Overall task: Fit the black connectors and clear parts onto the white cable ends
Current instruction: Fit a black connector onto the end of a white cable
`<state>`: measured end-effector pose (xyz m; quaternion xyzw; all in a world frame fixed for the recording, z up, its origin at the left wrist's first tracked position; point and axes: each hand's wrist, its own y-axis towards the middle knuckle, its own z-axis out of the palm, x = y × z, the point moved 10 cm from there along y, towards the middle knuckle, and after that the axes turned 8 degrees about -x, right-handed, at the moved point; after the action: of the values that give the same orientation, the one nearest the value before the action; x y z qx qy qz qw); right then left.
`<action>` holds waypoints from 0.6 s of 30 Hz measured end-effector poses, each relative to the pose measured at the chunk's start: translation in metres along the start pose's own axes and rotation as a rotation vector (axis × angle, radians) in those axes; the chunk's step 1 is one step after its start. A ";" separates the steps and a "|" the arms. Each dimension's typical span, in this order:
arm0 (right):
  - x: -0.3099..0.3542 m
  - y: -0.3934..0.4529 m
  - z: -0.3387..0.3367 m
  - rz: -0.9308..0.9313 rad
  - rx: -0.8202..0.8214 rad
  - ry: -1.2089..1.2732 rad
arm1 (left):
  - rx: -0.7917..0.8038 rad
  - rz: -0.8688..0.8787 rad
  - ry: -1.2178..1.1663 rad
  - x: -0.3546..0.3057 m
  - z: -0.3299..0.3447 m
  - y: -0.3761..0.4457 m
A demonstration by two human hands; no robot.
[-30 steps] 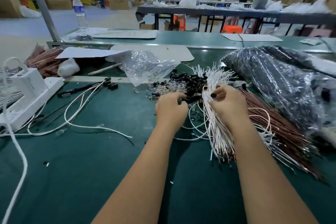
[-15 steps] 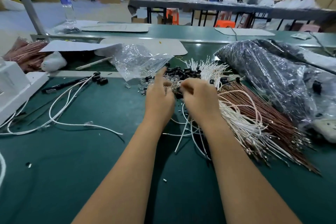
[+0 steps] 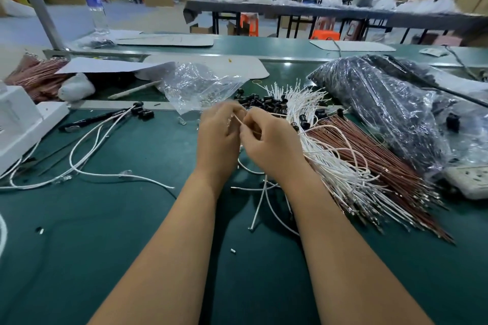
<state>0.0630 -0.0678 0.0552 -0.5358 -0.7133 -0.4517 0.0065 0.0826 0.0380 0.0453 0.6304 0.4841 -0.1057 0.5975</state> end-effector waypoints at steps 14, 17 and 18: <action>-0.079 0.001 -0.071 0.364 -0.262 -0.601 | 0.009 0.041 0.493 0.020 -0.013 0.003; -0.075 0.002 -0.064 0.365 -0.217 -0.646 | 0.082 0.027 0.417 0.018 -0.005 0.001; -0.068 0.004 -0.056 0.311 -0.179 -0.653 | 0.109 0.063 0.455 0.014 0.001 0.000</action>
<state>0.0687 -0.1554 0.0576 -0.7520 -0.5458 -0.3110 -0.1997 0.0895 0.0439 0.0352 0.6842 0.5799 0.0317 0.4412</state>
